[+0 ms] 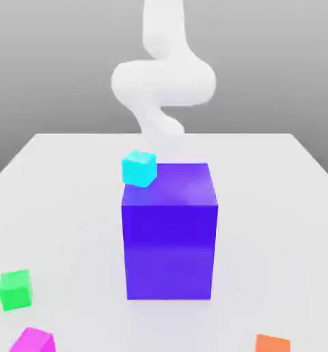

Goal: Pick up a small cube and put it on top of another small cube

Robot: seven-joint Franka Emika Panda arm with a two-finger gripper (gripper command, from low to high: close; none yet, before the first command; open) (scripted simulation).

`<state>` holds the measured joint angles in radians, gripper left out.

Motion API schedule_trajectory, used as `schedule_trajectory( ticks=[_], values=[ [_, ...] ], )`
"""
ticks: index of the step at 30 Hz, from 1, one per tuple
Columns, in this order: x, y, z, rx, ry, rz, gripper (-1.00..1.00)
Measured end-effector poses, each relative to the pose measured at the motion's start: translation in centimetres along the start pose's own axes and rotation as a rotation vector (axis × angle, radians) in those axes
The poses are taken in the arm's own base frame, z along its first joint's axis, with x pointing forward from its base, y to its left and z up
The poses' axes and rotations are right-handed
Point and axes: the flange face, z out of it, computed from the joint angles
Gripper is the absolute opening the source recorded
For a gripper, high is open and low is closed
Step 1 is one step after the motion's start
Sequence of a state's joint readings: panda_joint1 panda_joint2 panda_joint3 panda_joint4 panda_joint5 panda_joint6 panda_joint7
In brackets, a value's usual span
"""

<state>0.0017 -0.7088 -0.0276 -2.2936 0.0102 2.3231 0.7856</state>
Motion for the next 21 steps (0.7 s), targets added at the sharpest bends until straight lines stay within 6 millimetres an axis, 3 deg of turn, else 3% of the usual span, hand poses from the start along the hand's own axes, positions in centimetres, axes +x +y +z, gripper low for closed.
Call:
schedule_trajectory(
  ticks=[6, 11, 16, 21],
  values=[
    [2.6, 2.5, 10.4, -0.102, -0.108, 0.052, 0.00],
    [3.6, 6.0, 18.7, -0.191, -0.186, 0.097, 0.00],
    [3.7, 10.8, 26.6, -0.285, -0.256, 0.143, 0.00],
    [3.1, 16.9, 33.7, -0.389, -0.314, 0.195, 0.00]
  ],
)
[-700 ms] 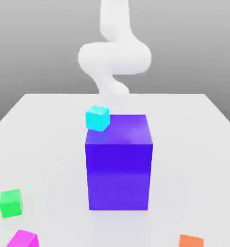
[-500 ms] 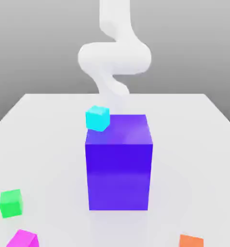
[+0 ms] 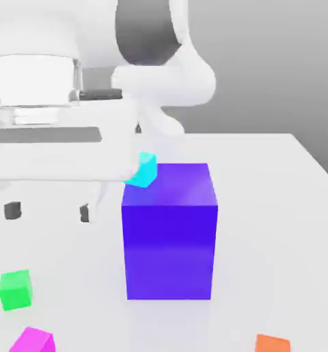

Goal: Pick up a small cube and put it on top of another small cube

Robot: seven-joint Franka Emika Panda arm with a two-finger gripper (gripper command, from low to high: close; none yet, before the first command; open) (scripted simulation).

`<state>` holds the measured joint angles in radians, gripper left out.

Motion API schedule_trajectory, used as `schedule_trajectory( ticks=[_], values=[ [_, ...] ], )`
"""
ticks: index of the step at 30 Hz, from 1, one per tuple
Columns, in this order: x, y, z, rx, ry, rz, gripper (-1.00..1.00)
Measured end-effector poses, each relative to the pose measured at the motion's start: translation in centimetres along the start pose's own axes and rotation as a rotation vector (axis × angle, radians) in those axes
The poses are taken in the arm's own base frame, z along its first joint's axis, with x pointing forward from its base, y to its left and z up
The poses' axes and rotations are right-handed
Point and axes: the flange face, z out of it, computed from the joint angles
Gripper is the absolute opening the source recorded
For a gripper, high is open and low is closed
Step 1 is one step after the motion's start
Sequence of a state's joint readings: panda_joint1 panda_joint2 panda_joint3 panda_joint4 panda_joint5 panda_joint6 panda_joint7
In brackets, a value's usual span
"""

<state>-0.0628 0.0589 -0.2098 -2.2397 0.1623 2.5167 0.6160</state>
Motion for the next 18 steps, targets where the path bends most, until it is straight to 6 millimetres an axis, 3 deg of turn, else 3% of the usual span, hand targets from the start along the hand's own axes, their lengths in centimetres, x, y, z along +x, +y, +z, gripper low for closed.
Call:
schedule_trajectory(
  ticks=[4, 9, 13, 14, 18],
  values=[
    [1.1, 2.7, 6.7, -0.084, -0.045, 0.031, 0.00],
    [2.0, 7.6, 14.6, -0.195, -0.093, 0.074, 0.00],
    [1.7, 9.5, 20.5, -0.216, -0.101, 0.080, 0.00],
    [1.5, 9.8, 21.7, -0.217, -0.101, 0.081, -1.00],
    [1.5, 9.8, 21.7, -0.217, -0.102, 0.081, -1.00]
  ],
)
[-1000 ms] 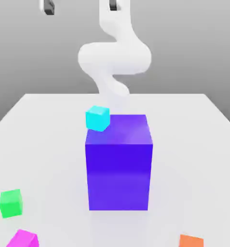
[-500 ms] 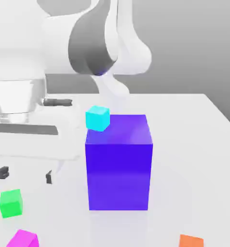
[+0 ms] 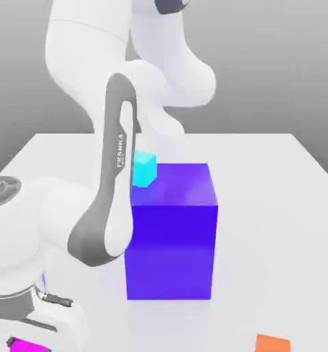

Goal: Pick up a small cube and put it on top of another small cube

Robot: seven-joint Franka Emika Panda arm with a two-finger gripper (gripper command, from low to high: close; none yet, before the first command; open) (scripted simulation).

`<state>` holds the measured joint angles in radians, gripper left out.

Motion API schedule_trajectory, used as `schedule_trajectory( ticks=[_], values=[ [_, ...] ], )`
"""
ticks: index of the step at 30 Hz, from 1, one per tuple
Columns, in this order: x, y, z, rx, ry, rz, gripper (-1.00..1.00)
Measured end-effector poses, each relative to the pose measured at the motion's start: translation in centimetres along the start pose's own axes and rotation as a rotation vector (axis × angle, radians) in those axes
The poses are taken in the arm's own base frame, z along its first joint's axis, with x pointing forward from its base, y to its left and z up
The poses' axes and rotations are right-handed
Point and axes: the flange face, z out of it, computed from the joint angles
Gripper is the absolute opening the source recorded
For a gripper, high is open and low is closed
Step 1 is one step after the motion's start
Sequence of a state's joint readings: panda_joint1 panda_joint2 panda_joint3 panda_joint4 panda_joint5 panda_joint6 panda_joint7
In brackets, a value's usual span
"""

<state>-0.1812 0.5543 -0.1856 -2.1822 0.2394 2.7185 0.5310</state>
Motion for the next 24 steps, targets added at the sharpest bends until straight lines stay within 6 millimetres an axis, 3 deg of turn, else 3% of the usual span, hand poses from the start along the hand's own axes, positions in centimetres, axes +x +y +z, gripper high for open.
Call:
schedule_trajectory(
  ticks=[3, 7, 11, 15, 17, 20, 21, 24],
  values=[
    [0.0, 0.0, 0.2, 0.000, 0.000, 0.000, -1.00],
    [0.0, 0.2, -4.8, 0.000, 0.000, 0.001, -1.00],
    [1.1, 6.5, -8.3, -0.009, 0.009, 0.035, -1.00],
    [0.9, 13.6, -10.5, -0.003, 0.003, 0.073, -1.00],
    [0.8, 14.8, -9.1, 0.000, 0.000, 0.078, -1.00],
    [0.7, 15.2, -5.6, 0.001, 0.000, 0.080, -1.00],
    [0.7, 15.2, -4.8, 0.000, -0.001, 0.081, 1.00],
    [0.7, 15.2, -4.8, 0.000, -0.001, 0.081, 1.00]
  ],
)
